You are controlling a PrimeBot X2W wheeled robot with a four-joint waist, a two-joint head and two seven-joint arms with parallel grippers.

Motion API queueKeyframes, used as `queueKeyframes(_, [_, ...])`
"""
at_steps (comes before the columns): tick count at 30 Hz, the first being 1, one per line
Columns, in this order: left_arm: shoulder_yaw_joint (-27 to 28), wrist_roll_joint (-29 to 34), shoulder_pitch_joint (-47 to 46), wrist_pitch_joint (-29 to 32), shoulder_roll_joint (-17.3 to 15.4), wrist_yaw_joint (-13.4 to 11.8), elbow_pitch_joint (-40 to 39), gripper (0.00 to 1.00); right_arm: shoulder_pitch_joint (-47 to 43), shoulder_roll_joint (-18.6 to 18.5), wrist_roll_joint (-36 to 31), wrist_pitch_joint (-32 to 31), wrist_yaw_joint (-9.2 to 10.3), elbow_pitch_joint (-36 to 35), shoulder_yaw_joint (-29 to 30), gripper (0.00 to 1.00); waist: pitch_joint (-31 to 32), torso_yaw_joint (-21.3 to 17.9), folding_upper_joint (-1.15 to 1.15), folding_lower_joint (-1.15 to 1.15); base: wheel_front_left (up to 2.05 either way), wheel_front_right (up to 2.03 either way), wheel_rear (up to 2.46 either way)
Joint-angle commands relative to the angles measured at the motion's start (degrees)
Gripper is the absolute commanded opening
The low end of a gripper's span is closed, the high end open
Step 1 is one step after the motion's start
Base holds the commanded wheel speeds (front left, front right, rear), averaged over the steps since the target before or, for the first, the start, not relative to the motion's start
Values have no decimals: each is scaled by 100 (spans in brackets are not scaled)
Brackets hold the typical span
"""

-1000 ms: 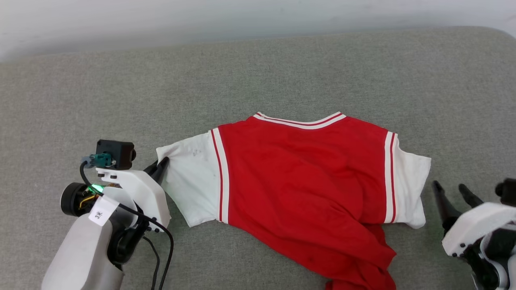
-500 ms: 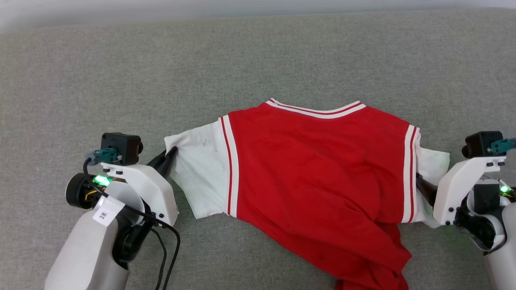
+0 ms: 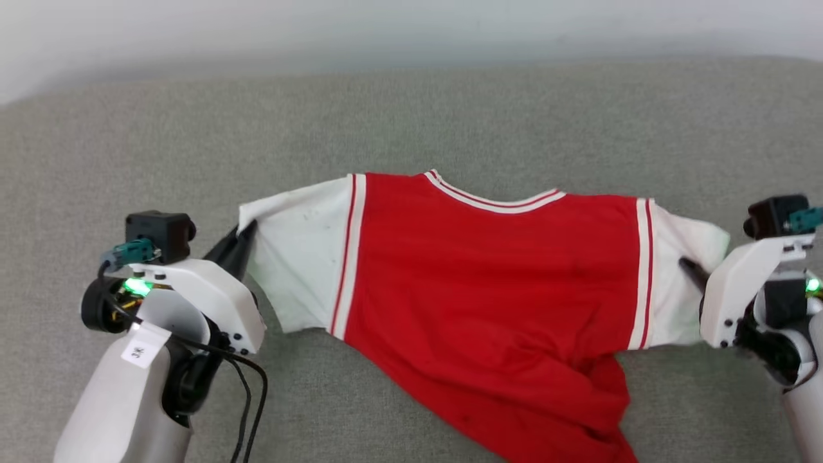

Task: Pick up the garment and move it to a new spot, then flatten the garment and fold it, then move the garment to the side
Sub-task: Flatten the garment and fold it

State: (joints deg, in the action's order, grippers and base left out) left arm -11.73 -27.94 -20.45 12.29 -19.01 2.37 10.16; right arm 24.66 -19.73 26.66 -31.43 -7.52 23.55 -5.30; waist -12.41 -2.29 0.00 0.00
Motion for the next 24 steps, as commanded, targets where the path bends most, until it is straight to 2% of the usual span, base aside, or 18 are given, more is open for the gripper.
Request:
queueKeyframes(1, [56, 40, -112, -68, -53, -59, -17, 0, 130, -30, -31, 35, 6, -86, 12, 0, 214, -48, 0, 0, 0, 0, 0])
queueKeyframes(7, [247, 69, -476, -257, -159, -170, 153, 0, 452, -66, -184, 55, 7, -275, -72, 0, 573, -147, 0, 0, 0, 0, 0])
queueKeyframes(12, [411, 100, -990, -516, -294, -139, 583, 0, 972, -18, -276, 199, 7, -170, -260, 0, 675, -251, 0, 0, 0, 0, 0])
queueKeyframes(19, [508, 198, -2121, -936, -489, -8, 1449, 0, 2145, 136, -444, 708, 8, 352, -278, 0, 452, -330, 0, 0, 0, 0, 0])
queueKeyframes(24, [503, 343, -3093, -1302, -558, -11, 2054, 0, 3186, 243, -731, 1168, 9, 836, -106, 0, 131, -299, 0, 0, 0, 0, 0])
